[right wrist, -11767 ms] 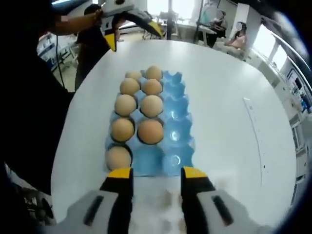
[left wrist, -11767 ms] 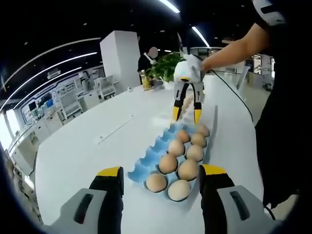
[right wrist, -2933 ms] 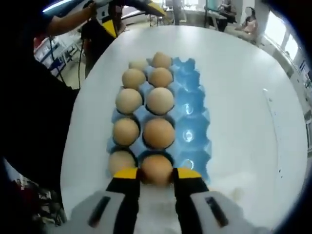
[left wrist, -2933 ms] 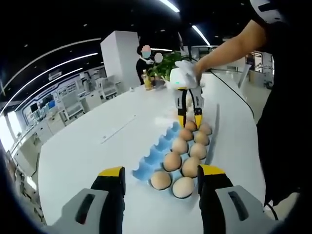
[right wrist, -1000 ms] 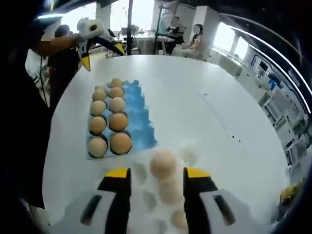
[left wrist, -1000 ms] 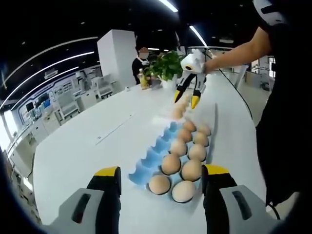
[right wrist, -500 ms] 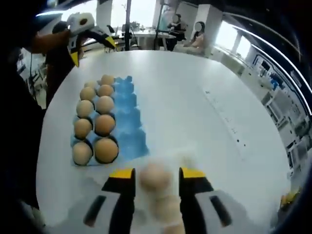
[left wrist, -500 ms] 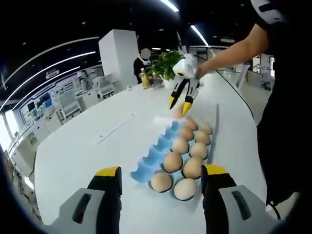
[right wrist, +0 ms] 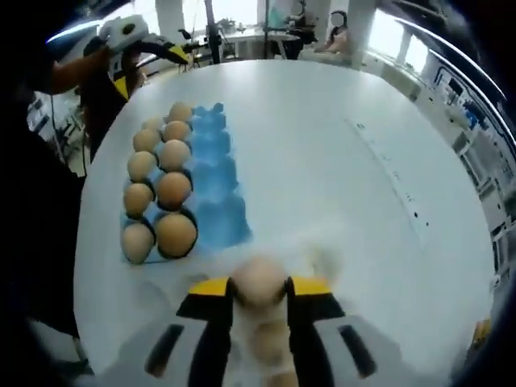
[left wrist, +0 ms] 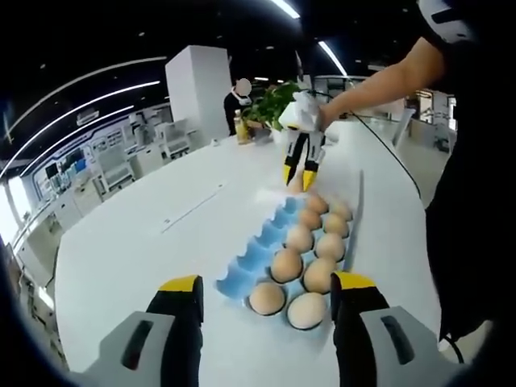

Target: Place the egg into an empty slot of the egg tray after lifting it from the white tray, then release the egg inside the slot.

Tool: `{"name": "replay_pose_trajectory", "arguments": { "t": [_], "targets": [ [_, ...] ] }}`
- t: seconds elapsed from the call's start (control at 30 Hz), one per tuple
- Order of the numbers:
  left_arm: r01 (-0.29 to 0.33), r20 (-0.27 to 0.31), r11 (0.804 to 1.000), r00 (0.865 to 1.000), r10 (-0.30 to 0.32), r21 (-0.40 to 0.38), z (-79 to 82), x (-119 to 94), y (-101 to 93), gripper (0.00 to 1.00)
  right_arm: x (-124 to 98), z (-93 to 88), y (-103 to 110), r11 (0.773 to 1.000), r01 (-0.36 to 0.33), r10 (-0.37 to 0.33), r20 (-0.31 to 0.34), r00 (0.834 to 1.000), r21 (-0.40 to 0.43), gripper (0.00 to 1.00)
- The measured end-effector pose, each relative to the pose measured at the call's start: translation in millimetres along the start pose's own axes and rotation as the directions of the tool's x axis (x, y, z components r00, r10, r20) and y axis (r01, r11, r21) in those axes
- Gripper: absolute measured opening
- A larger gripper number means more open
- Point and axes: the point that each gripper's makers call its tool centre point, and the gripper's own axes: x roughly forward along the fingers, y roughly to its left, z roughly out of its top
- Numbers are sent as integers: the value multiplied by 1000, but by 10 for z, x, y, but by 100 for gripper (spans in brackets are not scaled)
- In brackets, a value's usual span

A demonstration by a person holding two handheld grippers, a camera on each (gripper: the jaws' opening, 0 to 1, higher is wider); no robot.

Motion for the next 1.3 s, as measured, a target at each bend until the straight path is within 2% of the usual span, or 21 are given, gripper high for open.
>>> {"name": "replay_pose_trajectory", "arguments": {
  "t": [0.07,0.13,0.2,0.27,0.33,0.4,0.57,0.7,0.97,1.3],
  "targets": [
    [-1,4,1000,1000,1,0,10,1,3,65,12,-1,11,999,-1,0,-18,1000,-36,27],
    [-1,5,1000,1000,1,2,13,6,7,64,15,-4,7,1000,1,-2,-18,1000,-19,27],
    [1,3,1000,1000,-1,-2,4,15,8,64,4,-3,-8,999,13,-14,4,1000,37,26],
    [-2,1,1000,1000,2,-3,0,15,18,64,-17,-2,12,1000,20,-20,6,1000,11,26],
    [-6,7,1000,1000,6,-3,12,8,23,64,-39,12,11,999,27,-27,8,1000,18,25],
    [-7,11,1000,1000,7,-1,16,-6,19,65,-95,24,40,1000,24,-24,14,1000,-20,25],
    [-6,-7,1000,1000,6,-14,-66,-17,36,65,-235,52,36,999,40,-40,24,999,-19,25],
    [-7,-6,1000,1000,7,-10,-66,-8,48,65,-287,66,49,998,49,-49,24,999,-28,25],
    [-3,-2,1000,1000,3,-1,-52,6,47,65,-340,235,106,998,55,-53,47,997,-42,25],
    [-2,-3,1000,1000,2,3,-54,-1,39,65,-269,436,153,998,31,-27,72,997,-58,25]
  ]
}}
